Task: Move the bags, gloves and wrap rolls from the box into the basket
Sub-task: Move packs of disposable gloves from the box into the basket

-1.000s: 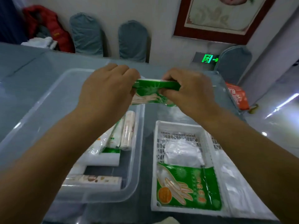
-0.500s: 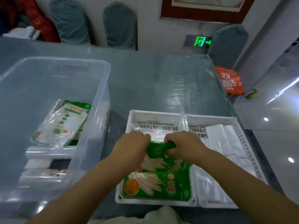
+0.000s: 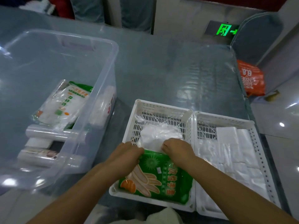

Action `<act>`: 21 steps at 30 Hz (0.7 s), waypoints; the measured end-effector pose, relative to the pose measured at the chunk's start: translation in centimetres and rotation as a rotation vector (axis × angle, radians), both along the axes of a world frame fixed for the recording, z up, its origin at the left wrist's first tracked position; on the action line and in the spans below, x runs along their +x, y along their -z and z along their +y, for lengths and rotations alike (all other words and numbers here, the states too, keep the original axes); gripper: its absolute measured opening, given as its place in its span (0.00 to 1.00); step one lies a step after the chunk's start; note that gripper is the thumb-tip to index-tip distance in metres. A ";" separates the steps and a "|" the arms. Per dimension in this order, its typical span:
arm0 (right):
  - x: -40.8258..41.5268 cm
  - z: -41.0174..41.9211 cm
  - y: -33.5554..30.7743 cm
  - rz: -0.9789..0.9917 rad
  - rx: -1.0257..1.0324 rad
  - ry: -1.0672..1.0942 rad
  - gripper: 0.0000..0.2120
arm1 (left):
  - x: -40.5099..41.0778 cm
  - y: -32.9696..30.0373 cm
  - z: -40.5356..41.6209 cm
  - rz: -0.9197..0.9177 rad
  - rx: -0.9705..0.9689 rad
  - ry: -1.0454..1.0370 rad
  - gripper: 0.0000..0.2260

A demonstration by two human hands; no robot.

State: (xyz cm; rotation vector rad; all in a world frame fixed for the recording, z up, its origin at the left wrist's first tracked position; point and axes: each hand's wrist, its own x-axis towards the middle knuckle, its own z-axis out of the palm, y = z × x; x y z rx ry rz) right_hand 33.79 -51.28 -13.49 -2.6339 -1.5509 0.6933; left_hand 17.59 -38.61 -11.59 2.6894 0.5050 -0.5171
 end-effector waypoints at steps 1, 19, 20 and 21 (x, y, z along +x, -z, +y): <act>0.1 0.0 0.3 -0.017 0.006 0.000 0.12 | 0.0 0.2 -0.1 -0.016 0.016 0.018 0.06; 1.4 0.0 0.0 -0.051 0.083 -0.057 0.10 | 1.7 1.9 0.0 -0.138 0.251 0.059 0.28; 1.5 0.0 0.0 -0.038 0.075 -0.062 0.10 | 1.8 2.0 0.2 -0.125 0.218 0.075 0.31; 1.7 0.1 0.0 -0.029 0.068 -0.062 0.10 | 1.9 2.0 0.4 -0.102 0.187 0.086 0.33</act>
